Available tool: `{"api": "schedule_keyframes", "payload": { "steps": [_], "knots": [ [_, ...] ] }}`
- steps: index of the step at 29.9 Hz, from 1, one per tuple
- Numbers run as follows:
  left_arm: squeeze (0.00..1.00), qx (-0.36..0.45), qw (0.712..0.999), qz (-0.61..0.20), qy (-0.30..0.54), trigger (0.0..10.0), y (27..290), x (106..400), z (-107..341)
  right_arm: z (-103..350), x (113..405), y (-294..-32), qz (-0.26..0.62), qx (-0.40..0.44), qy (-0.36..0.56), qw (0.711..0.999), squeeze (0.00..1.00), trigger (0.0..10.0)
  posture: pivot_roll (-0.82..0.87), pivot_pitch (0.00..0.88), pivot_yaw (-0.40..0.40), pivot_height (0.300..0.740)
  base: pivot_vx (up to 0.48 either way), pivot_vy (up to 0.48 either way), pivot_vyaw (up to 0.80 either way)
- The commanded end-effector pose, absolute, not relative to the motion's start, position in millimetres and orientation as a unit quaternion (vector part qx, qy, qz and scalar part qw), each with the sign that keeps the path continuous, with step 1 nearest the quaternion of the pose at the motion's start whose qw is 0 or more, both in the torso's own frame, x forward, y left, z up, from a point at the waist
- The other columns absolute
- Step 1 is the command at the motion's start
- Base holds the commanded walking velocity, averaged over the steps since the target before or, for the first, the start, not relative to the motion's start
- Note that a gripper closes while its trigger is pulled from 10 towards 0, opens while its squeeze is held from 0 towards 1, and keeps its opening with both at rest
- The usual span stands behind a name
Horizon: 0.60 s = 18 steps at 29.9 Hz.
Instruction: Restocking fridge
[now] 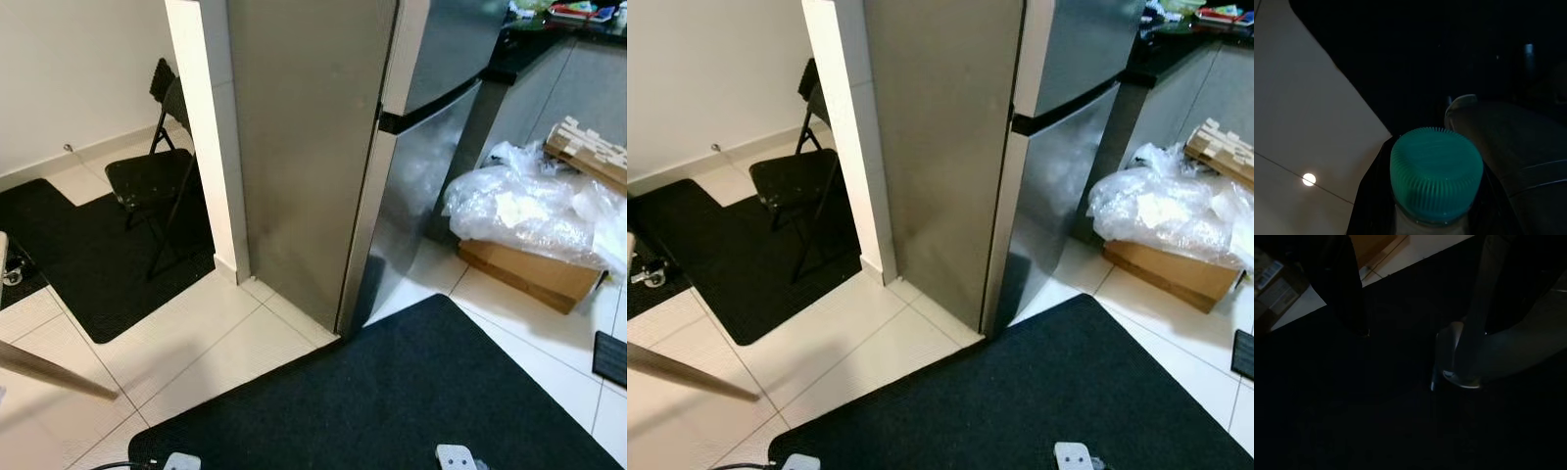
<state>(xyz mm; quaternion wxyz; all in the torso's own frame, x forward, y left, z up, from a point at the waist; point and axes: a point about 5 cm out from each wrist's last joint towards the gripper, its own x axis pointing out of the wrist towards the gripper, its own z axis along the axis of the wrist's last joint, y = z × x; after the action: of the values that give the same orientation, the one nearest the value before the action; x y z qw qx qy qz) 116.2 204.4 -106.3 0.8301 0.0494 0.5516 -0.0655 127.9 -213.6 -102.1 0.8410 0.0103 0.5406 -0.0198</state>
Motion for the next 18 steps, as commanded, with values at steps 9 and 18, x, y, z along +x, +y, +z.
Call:
{"api": "schedule_keyframes", "payload": {
  "steps": [9,18],
  "knots": [
    [0.00,0.044,0.825,-0.067,0.560,10.0,202.2,111.8,-108.0,-102.1,128.6,-212.2,-0.018,0.012,0.539,0.842,0.00,10.0,0.11,0.000,-0.001,0.740,0.355,0.000,0.00],
    [0.00,0.044,0.824,-0.068,0.561,10.0,202.3,110.7,-108.3,-102.1,128.8,-211.4,-0.019,0.016,0.538,0.843,0.00,10.0,0.11,0.000,-0.002,0.740,0.355,0.000,-0.38]
  ]
}}
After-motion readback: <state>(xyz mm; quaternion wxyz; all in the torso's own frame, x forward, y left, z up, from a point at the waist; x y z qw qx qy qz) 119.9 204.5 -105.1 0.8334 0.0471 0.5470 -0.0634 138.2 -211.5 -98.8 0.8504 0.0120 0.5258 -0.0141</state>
